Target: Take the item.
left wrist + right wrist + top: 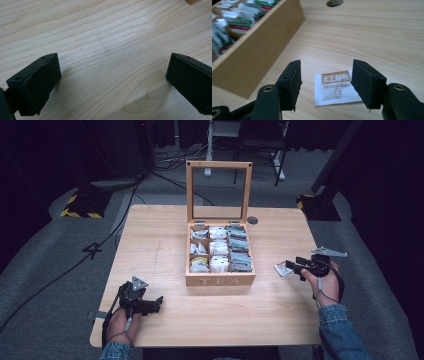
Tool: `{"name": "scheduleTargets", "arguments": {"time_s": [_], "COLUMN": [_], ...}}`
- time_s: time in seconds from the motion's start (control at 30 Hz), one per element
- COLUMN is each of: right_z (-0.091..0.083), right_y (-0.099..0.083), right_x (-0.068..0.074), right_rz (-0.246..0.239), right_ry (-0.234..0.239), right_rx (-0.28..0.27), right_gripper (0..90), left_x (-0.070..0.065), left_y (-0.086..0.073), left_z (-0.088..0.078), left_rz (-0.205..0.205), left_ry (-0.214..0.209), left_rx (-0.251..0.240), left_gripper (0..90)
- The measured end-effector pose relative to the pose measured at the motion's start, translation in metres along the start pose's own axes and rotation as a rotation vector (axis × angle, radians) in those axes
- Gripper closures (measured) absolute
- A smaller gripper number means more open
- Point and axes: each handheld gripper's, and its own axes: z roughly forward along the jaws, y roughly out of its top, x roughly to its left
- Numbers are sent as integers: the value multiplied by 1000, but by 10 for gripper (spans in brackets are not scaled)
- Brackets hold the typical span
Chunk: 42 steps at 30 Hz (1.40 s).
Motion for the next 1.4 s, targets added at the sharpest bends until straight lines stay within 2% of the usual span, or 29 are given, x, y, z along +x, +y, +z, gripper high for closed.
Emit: {"name": "scheduleTargets", "arguments": {"time_s": [0.23, 0.47, 0.53, 0.63, 0.67, 0.77, 1.07, 1.17, 1.4], "right_z": [-16, -27, -29, -29, -28, -28, -28, -26, -15], "right_y": [-3, -8, -10, -17, -19, -26, -41, -48, -59], "right_x": [24, 47, 53, 63, 66, 76, 98, 107, 112], "right_rz": [-53, -119, -129, -114, -124, -155, -184, -220, -282], "right_ry": [82, 128, 150, 207, 221, 242, 300, 314, 321], "right_rx": [-1, 0, -2, 5, 10, 24, 47, 69, 84], "right_gripper": [437, 436, 437, 457, 460, 464, 470, 469, 463], "left_x": [0, 0, 0, 0, 0, 0, 0, 0, 0], "left_y": [0, 0, 0, 0, 0, 0, 0, 0, 0], "left_z": [0, 0, 0, 0, 0, 0, 0, 0, 0], "left_rz": [3, 3, 3, 3, 3, 3, 3, 3, 4], "left_ry": [1, 1, 1, 1, 1, 1, 1, 1, 1], "left_rx": [0, 0, 0, 0, 0, 1, 1, 1, 1], "left_gripper": [0, 0, 0, 0, 0, 0, 0, 0, 0]}}
